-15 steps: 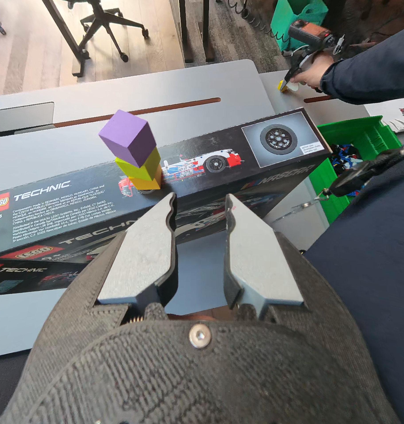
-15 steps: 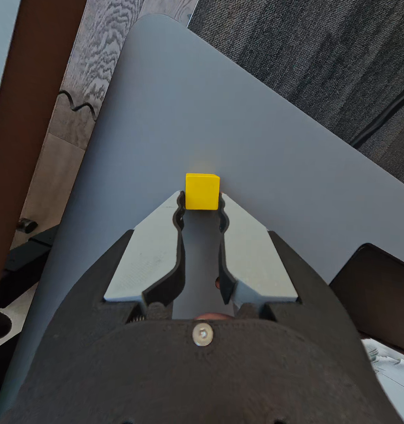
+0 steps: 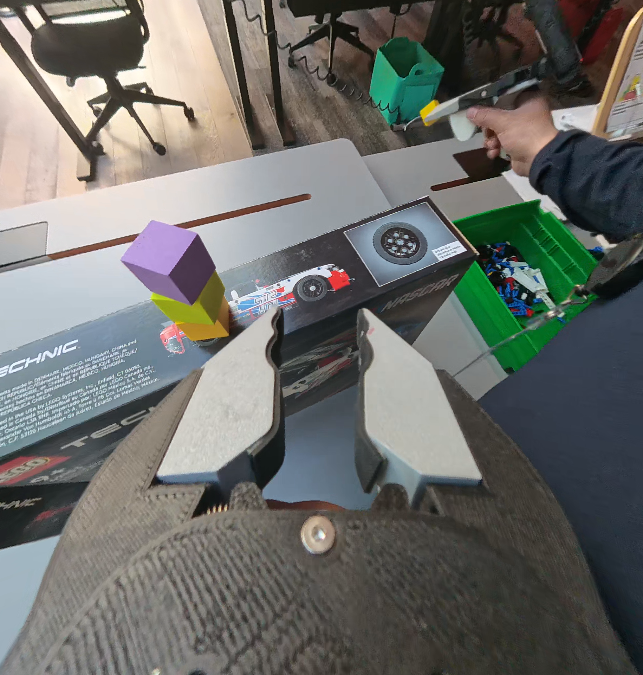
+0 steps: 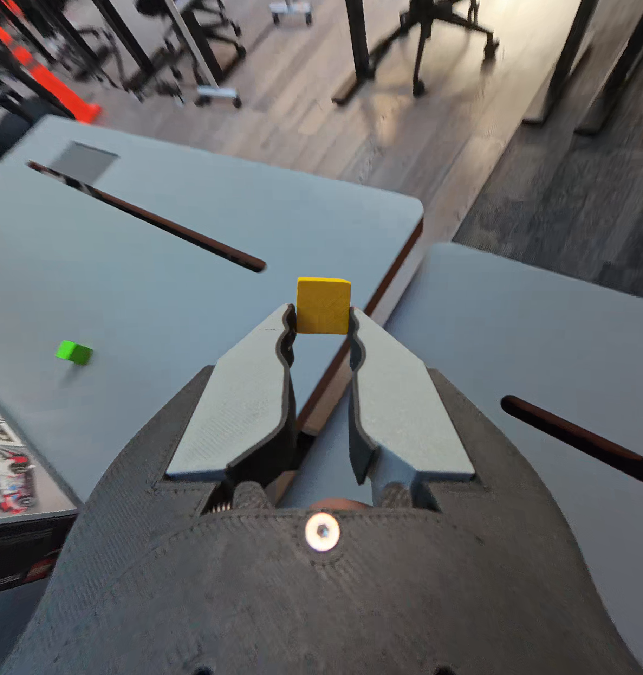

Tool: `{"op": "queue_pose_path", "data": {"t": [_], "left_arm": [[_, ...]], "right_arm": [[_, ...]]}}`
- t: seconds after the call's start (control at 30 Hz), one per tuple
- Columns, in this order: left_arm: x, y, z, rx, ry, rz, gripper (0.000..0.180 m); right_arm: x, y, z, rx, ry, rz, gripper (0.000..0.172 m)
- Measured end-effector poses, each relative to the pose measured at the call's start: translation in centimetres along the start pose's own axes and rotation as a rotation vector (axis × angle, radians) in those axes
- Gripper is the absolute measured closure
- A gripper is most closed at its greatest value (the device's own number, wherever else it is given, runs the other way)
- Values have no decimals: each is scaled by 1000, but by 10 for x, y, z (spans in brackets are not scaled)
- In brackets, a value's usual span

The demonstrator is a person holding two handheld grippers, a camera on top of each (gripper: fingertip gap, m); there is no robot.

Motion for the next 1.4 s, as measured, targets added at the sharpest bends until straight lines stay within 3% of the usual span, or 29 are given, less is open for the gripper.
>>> {"op": "queue_pose_path", "data": {"t": [0.1,0.2,0.57,0.73,1.0,1.2,1.4], "left_arm": [[-5,-3,3,53,29,48,143],[-7,-8,5,120,68,93,145],[-6,-45,2,465,395,357,145],[9,-66,-25,638,320,359,146],[44,-59,-56,758,229,-4,121],[29,-72,-73,712,244,47,120],[-5,-69,-59,599,287,168,124]], "right_arm": [[-24,-62,-62,-66,-47,197,146],[-37,-108,-115,-103,-87,291,146],[-78,-222,-325,-112,-231,501,146],[-65,-230,-414,-75,-233,482,147],[-65,-229,-492,-51,-305,432,147],[-68,-207,-523,-194,-391,398,146],[-78,-185,-526,-375,-450,365,146]]}}
Point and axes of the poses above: each gripper's, where its closed fingertips meet, y out along the fingers, x out of its underside, z = x × y across the jaws, the point moved 4 cm from there along -y, back along the fingers, and after that the axes turned 2 degrees about -y, right-handed, at the moved point
